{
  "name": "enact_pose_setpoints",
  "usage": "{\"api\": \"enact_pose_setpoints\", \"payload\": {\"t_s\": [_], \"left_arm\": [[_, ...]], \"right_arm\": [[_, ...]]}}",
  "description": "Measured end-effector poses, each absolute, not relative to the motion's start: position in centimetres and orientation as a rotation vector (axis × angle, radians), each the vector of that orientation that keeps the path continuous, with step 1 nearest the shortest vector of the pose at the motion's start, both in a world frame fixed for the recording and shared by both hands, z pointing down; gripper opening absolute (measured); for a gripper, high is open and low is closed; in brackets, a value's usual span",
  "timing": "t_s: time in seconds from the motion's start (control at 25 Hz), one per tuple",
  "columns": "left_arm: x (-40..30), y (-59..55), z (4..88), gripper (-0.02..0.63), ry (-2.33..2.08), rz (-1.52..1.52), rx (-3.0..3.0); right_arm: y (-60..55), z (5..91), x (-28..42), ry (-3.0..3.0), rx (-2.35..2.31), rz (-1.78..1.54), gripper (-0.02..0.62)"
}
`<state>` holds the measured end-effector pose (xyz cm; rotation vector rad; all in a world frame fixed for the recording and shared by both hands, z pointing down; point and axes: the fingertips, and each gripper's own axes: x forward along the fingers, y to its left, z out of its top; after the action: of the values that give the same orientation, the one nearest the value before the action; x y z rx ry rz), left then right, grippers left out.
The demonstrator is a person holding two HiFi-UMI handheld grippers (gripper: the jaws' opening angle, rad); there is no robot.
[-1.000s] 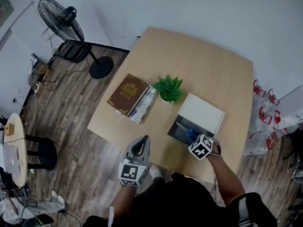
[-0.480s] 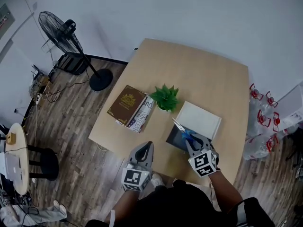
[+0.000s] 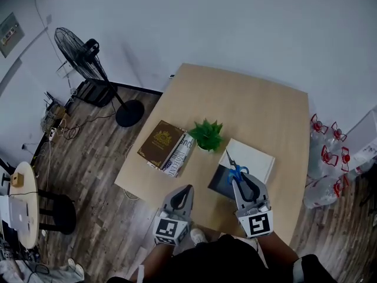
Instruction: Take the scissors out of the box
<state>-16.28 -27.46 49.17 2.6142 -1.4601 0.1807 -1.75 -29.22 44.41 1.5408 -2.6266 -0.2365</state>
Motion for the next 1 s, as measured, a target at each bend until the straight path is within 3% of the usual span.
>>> {"api": "enact_pose_setpoints", "payload": {"t_s": [0.44,1.0], "left_arm": [[-15.6,-27.2,46.9,0.005,-1.457,0.14,2.659],[-15.1,-26.1,46.2,0.005,-1.451,0.121,2.682]], "right_arm": [[-27.9,39.3,2.2,-2.649,1.867,-0.277,0.078],[-26.5,39.1,3.5,-2.579,1.869,-0.351,0.078]]}}
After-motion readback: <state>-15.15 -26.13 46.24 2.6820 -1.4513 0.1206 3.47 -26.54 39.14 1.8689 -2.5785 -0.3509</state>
